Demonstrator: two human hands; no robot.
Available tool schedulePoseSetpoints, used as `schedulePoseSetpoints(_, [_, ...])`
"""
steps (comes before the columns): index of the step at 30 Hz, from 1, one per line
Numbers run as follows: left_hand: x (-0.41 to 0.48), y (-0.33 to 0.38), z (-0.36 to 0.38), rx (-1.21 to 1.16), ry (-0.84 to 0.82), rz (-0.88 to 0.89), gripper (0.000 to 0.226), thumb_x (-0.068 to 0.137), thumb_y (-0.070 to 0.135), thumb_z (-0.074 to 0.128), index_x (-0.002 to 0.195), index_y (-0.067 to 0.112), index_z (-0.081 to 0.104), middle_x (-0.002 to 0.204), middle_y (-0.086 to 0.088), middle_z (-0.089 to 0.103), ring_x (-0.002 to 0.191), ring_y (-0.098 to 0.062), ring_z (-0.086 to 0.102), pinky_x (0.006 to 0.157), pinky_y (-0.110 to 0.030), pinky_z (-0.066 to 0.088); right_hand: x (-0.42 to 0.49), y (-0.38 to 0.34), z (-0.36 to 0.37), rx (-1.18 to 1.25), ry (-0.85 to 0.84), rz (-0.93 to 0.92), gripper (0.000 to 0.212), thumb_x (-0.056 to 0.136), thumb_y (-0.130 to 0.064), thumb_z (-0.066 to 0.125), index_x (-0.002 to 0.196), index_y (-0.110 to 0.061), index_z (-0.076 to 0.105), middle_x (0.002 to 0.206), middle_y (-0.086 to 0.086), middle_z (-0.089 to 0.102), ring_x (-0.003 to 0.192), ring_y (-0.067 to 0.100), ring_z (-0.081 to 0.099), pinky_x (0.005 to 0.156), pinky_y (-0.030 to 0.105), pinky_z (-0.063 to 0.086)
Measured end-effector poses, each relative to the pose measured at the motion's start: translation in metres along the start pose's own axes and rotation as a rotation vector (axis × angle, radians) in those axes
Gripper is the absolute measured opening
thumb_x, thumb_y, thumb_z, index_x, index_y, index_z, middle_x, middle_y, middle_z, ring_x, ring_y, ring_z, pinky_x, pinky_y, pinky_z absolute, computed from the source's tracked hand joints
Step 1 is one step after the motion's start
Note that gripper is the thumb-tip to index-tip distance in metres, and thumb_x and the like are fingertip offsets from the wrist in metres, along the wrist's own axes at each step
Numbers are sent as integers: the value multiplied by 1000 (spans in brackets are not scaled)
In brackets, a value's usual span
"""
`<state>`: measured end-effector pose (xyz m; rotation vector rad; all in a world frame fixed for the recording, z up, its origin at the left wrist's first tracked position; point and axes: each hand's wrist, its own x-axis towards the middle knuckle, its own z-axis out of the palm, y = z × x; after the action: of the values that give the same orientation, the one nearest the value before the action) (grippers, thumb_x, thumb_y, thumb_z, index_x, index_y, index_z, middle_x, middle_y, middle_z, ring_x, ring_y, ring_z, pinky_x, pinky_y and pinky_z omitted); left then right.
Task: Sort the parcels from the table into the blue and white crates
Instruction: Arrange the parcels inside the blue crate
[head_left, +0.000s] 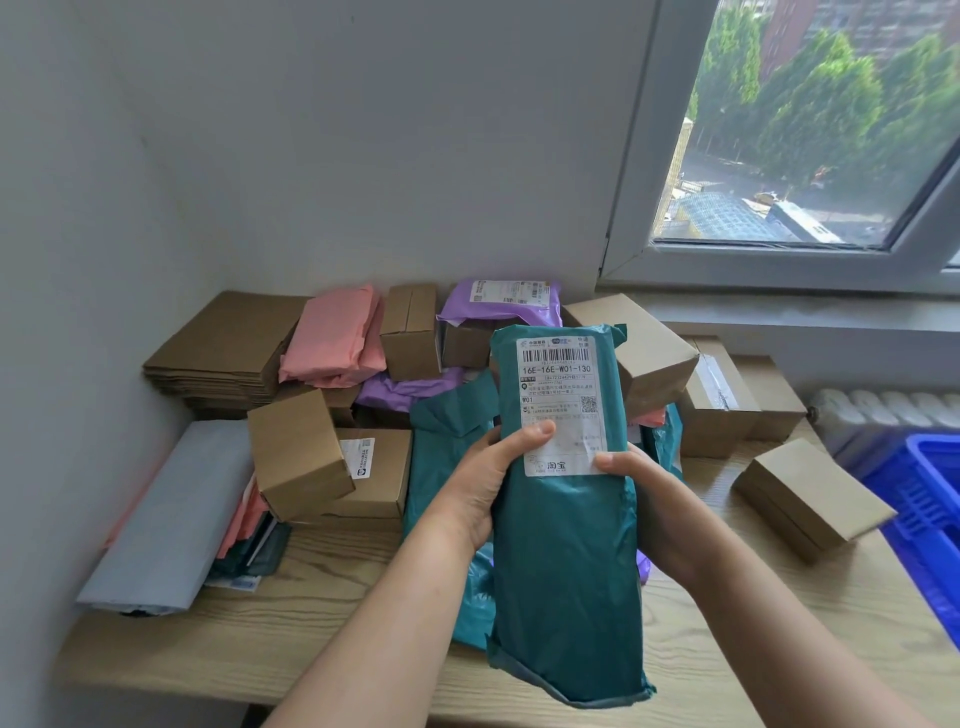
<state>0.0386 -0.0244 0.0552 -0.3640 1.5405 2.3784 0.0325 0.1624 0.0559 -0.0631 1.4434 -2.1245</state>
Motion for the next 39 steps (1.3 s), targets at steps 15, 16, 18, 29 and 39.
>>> schedulePoseSetpoints(15, [12,-8,1,-9,18,-19,48,77,27,81,120,10,68,107,-13,75,98,-29,73,87,-42,58,5,8,-10,40,62,66,52,88,-28,65,137,-14,54,132,12,64,122,31,61,107,48,44])
schedulePoseSetpoints(16, [14,-11,2,-16,28,-31,45,80,26,78,120,9,67,107,-14,75,96,-29,73,83,-40,59,4,10,-11,39,77,79,51,89,-29,65,136,-13,55,131,12,65,121,31,62,108,48,43])
schedulePoseSetpoints(18, [18,-18,4,-26,51,-62,44,83,27,76,121,8,67,106,-15,75,95,-30,73,78,-38,61,1,14,-15,30,119,96,47,90,-32,65,134,-15,58,129,11,67,119,30,63,110,48,42])
schedulePoseSetpoints(29, [46,-66,47,1,49,-182,43,86,32,75,119,6,67,103,-17,75,95,-35,73,85,-48,60,-36,35,-48,-34,340,52,59,80,-37,78,132,-16,57,120,9,71,111,27,68,101,45,51])
schedulePoseSetpoints(39, [50,-157,167,248,-143,-231,37,91,39,69,117,13,68,104,-5,77,95,-23,74,89,-41,59,-143,47,-141,47,609,-17,40,91,-32,67,129,-21,60,118,3,73,109,21,69,100,42,52])
